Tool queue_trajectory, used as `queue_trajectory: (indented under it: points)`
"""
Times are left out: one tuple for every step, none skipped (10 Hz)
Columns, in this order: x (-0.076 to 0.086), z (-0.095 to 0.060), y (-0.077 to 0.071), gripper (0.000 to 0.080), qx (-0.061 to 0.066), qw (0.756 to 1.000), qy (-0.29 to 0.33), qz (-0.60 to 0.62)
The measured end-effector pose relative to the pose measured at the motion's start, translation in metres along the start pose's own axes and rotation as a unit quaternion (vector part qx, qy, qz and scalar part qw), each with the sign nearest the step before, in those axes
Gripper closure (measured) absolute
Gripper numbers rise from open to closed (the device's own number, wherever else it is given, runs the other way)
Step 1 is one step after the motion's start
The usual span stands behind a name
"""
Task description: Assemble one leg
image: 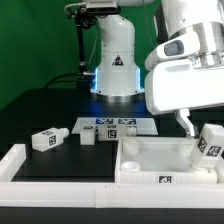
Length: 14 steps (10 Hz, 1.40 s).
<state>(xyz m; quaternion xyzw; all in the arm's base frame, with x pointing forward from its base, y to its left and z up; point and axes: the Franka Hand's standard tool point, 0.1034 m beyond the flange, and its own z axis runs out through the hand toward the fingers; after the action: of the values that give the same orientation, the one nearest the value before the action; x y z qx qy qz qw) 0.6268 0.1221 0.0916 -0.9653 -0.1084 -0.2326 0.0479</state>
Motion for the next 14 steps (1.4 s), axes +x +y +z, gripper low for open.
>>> queue_trajectory:
  points:
    - [0.004, 0.002, 0.001, 0.0151, 0.007, 1.0, -0.024, 0.01]
    - [0.006, 0.004, -0.002, 0.0151, 0.026, 0.996, -0.079, 0.01]
    - [0.009, 0.003, 0.001, 0.0151, 0.036, 0.993, -0.109, 0.011]
    - [0.004, 0.003, 0.002, 0.0151, 0.04, 0.99, -0.135, 0.019]
    - [-0.003, 0.001, -0.002, 0.0151, 0.047, 0.981, -0.188, 0.033]
    - [-0.001, 0.0, -0.003, 0.0151, 0.049, 0.977, -0.203, 0.034]
    - [-0.007, -0.003, -0.006, 0.0151, 0.059, 0.967, -0.245, 0.031]
    - [-0.005, -0.002, -0.007, 0.0151, 0.063, 0.964, -0.257, 0.029]
    - [-0.004, 0.0, -0.005, 0.0151, 0.06, 0.965, -0.254, 0.03]
    - [-0.009, 0.006, 0.002, 0.0151, 0.054, 0.962, -0.266, 0.04]
    - [-0.01, 0.013, 0.011, 0.0151, 0.049, 0.957, -0.281, 0.052]
    - [-0.005, 0.017, 0.015, 0.0151, 0.046, 0.958, -0.278, 0.059]
    - [-0.007, 0.017, 0.015, 0.0151, 0.044, 0.957, -0.28, 0.065]
    - [-0.007, 0.017, 0.014, 0.0163, 0.043, 0.957, -0.28, 0.069]
